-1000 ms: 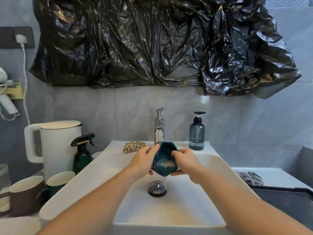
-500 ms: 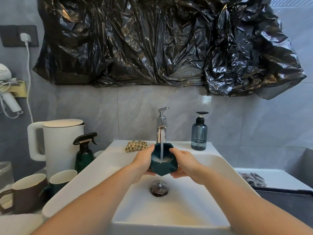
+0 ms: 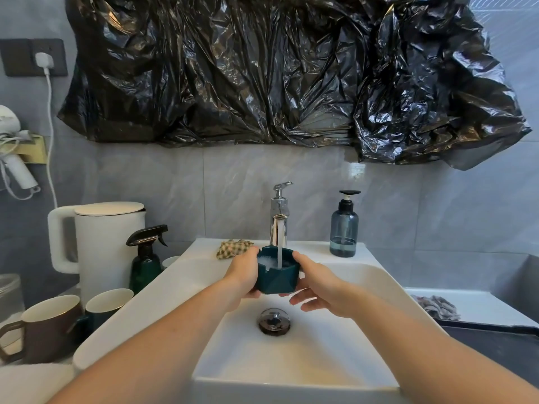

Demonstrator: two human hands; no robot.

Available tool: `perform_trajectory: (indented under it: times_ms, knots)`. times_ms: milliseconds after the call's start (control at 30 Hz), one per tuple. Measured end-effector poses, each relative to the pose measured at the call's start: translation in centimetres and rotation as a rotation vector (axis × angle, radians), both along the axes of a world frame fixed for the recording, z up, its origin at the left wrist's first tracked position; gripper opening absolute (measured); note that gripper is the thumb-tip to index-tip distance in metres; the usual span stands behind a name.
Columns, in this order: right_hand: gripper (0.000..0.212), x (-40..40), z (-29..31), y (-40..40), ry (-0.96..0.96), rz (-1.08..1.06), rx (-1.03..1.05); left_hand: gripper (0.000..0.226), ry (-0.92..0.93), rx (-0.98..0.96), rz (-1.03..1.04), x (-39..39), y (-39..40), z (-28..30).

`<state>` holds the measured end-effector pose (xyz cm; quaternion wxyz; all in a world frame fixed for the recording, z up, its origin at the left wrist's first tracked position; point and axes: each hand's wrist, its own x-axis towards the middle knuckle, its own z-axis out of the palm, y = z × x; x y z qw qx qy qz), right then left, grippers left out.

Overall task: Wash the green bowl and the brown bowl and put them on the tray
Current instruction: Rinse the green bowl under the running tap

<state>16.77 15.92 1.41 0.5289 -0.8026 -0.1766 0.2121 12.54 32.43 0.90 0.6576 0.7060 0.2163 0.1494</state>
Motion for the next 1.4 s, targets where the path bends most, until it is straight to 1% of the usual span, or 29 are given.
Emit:
perform_trajectory:
  times_ms: [67, 200, 400, 667, 833, 933, 1033, 1167, 1233, 1333, 1400]
  knots:
    - [0.061, -0.1, 0.1, 0.0, -0.029, 0.005, -0.033, 0.037, 0.007, 0.026, 0.018, 0.0, 0.0, 0.1]
    - [0.058, -0.3, 0.2, 0.2, -0.086, 0.024, -0.122, 0.038, -0.003, 0.137, 0.039, -0.1, -0.1, 0.1]
    - [0.056, 0.1, 0.1, 0.2, -0.099, 0.004, -0.056, 0.046, -0.008, 0.209, 0.087, 0.5, 0.6, 0.0]
    - [0.052, 0.4, -0.3, 0.4, -0.123, 0.023, -0.069, 0.046, 0.025, 0.248, 0.085, 0.7, 0.6, -0.1]
    - [0.051, 0.5, -0.5, 0.5, -0.096, 0.004, -0.072, 0.048, 0.033, 0.276, 0.100, 0.8, 0.5, -0.2]
    - [0.055, 0.3, -0.4, 0.4, -0.067, 0.022, -0.072, 0.047, 0.024, 0.258, 0.103, 0.8, 0.5, -0.1]
    - [0.061, 0.1, -0.1, 0.2, -0.032, 0.067, -0.045, 0.045, 0.043, 0.183, 0.094, 0.7, 0.4, 0.0]
    - [0.057, 0.3, -0.1, 0.1, -0.025, 0.029, -0.028, 0.045, 0.112, 0.093, 0.033, 0.2, 0.2, -0.1]
    - [0.054, 0.4, -0.3, 0.1, -0.047, -0.004, -0.035, 0.047, 0.152, 0.149, -0.010, 0.0, 0.2, -0.3]
    - [0.051, 0.6, -0.5, 0.0, -0.071, -0.039, -0.039, 0.051, 0.207, 0.334, -0.031, -0.1, 0.3, -0.5]
    - [0.051, 0.7, -0.6, 0.0, -0.070, -0.051, -0.043, 0.051, 0.218, 0.406, -0.023, 0.0, 0.4, -0.5]
